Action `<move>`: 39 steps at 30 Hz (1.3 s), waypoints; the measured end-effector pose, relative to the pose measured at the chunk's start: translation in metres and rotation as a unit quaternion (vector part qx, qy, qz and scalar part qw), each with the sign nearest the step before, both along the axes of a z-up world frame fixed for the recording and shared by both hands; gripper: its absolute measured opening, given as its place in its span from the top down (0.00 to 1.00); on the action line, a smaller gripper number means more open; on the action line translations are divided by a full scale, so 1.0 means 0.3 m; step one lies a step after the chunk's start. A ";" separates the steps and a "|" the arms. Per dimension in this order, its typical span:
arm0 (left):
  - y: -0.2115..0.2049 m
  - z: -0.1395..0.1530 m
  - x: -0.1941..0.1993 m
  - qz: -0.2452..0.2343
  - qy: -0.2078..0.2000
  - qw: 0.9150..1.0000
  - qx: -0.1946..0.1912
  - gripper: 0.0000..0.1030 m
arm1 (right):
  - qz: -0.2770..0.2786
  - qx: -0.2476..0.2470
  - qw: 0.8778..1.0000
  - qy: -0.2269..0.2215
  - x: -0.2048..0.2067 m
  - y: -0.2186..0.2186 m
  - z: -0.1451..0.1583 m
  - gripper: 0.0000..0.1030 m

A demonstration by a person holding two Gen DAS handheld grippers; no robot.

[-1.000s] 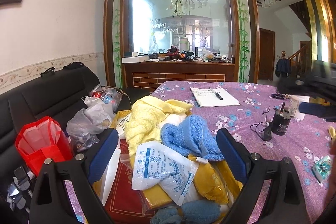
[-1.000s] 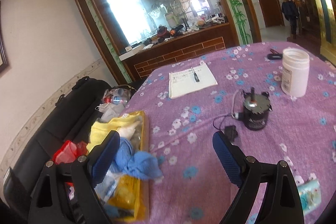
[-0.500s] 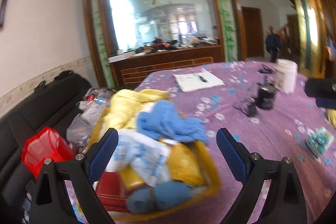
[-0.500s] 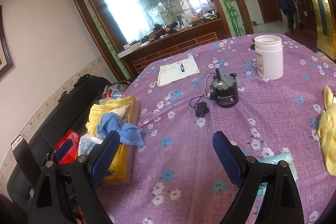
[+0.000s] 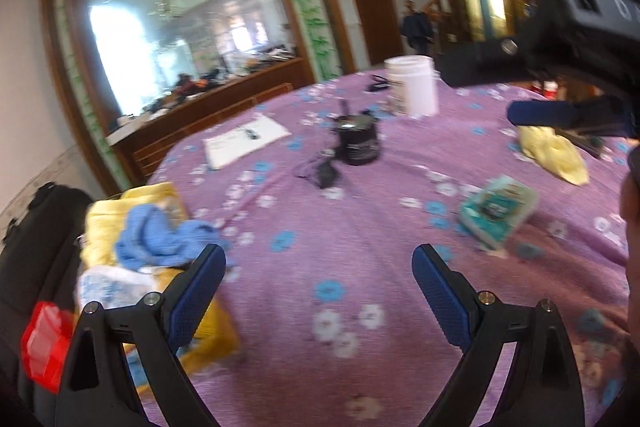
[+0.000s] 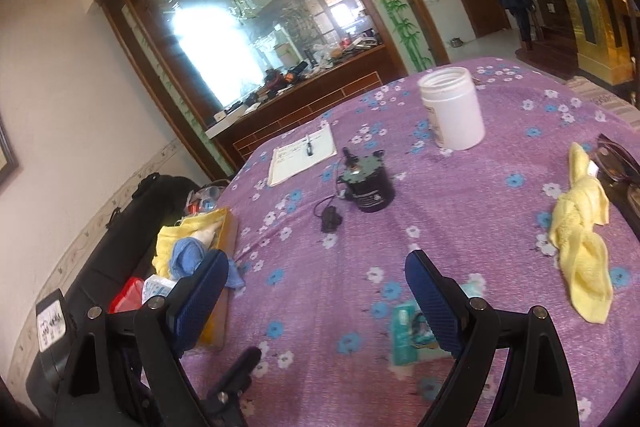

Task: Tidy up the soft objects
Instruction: 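Grasp the teal cartoon tissue pack with left tool while right tool reaches the yellow towel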

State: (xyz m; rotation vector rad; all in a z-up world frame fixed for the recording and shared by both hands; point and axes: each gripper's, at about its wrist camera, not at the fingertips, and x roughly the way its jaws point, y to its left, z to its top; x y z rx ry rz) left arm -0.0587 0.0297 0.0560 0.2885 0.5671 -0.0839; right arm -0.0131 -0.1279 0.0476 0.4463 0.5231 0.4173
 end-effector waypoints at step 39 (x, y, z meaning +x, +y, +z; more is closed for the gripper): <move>-0.296 -0.105 0.192 -0.194 0.188 0.962 -0.025 0.09 | -0.170 0.075 0.981 0.058 -0.091 -0.580 -0.105 0.10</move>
